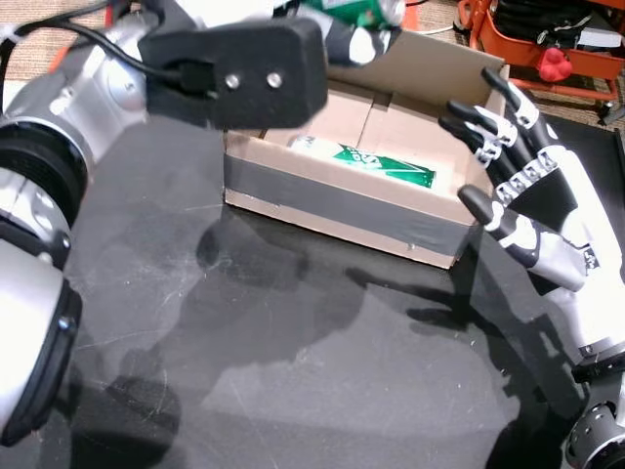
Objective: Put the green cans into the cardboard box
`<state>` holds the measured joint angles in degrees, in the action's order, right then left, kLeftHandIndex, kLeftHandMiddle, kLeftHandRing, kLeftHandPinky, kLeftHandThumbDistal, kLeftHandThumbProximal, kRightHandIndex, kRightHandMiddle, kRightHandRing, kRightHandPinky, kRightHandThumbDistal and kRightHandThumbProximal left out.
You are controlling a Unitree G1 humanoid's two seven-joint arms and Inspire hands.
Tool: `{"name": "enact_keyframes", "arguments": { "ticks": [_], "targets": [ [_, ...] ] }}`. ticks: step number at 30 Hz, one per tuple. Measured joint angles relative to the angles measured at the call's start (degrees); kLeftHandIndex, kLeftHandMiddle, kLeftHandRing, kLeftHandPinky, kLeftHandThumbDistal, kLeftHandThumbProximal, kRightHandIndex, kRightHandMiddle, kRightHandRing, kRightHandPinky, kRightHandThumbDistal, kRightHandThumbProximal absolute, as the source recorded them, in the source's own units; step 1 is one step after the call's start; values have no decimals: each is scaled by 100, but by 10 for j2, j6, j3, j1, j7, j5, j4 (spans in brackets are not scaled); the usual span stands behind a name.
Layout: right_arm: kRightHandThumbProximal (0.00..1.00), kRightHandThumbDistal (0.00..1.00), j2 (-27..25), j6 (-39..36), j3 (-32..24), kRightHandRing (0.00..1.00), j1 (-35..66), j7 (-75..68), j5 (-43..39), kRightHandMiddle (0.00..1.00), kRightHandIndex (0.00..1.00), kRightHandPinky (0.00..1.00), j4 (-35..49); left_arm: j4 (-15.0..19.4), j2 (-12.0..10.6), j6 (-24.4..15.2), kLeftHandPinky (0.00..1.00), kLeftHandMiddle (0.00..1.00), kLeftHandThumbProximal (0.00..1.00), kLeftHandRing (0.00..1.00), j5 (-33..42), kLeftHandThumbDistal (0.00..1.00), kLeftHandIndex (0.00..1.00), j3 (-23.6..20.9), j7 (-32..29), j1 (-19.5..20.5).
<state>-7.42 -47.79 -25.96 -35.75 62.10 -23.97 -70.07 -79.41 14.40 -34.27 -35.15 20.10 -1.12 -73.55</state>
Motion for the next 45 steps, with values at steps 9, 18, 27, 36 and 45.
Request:
{"name": "enact_keyframes", "arguments": {
  "ticks": [9,18,27,36,45],
  "targets": [
    [100,89,16,-11,-17,80,9,51,-40,80,97,96,41,-3,-2,44,48,45,44,52,-2,26,29,-1,6,5],
    [100,94,23,-12,-23,77,20,99,-72,77,99,94,63,-5,-4,104,34,35,32,38,-2,18,28,-7,-22,17],
    [99,86,38,-15,-39,76,21,136,-101,75,94,95,63,-5,-14,114,27,30,44,29,-5,19,29,1,-34,18],
    [93,81,45,-17,-48,76,21,158,-119,75,94,95,61,-5,-15,116,26,24,51,24,-22,20,23,19,-35,18],
    [96,79,54,-14,-58,76,21,172,-126,74,94,94,61,-5,-18,110,25,23,41,26,-37,26,16,32,-14,24]
  ]
}}
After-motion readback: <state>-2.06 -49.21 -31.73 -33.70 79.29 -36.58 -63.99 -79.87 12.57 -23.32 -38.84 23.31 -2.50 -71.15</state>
